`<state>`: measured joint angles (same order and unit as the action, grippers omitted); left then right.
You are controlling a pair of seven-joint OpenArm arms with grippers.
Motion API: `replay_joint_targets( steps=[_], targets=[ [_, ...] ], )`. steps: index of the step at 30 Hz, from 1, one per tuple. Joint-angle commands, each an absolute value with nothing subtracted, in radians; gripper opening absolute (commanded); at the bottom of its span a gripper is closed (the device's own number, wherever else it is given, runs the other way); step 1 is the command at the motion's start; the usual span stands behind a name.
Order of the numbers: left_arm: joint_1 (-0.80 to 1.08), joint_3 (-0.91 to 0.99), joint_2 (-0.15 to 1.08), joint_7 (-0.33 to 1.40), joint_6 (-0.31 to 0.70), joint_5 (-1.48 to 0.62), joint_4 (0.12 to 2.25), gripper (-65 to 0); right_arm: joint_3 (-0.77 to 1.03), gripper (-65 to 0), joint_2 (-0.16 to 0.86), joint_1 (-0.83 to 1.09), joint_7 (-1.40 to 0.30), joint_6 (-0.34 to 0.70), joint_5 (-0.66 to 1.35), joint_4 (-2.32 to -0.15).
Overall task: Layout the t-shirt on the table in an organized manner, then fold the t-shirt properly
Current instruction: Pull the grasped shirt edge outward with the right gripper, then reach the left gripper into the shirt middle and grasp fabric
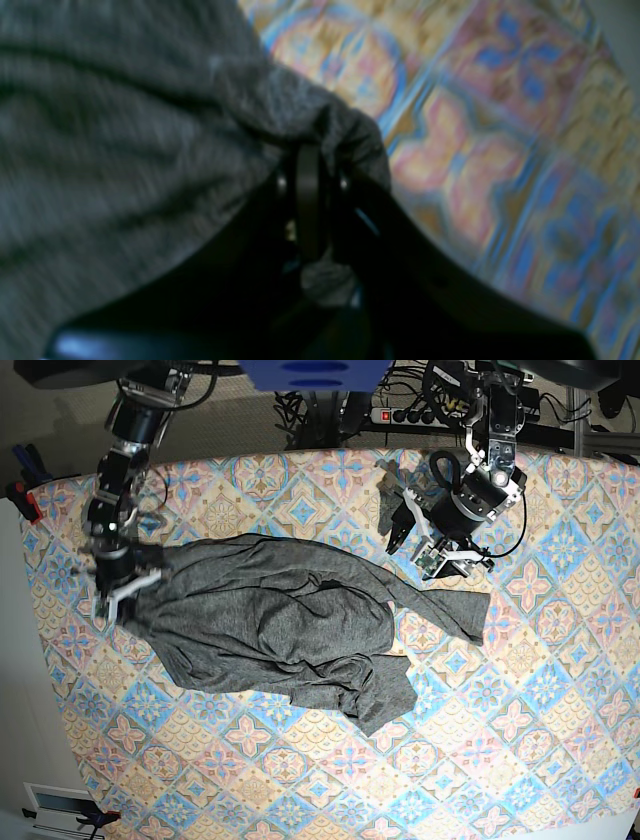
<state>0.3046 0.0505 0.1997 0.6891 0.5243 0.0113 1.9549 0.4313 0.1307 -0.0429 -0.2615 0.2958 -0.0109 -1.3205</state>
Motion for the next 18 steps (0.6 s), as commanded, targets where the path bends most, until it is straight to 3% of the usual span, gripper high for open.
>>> replay_joint_targets(
  steps=[1,5,13,18],
  targets=[
    [0.300,0.050,0.202,0.668,0.521,0.002,1.969,-25.7,0.433,-64.9,0.142,-0.074,-0.228,0.298,0.001,-1.340],
    [0.300,0.048,0.202,0.668,0.521,0.002,1.969,-25.7,0.430,-63.4,0.142,-0.082,-0.228,0.298,0.001,-1.340],
    [0.243,-0.024,0.203,0.668,0.570,0.004,1.969,-25.7,0.433,-38.1,0.142,-0.079,-0.223,0.303,0.002,-1.342],
    [0.168,-0.197,0.240,0.668,0.570,0.170,1.954,-25.7,0.440,-30.3,0.140,-0.056,-0.228,0.303,0.008,-1.382]
  ],
)
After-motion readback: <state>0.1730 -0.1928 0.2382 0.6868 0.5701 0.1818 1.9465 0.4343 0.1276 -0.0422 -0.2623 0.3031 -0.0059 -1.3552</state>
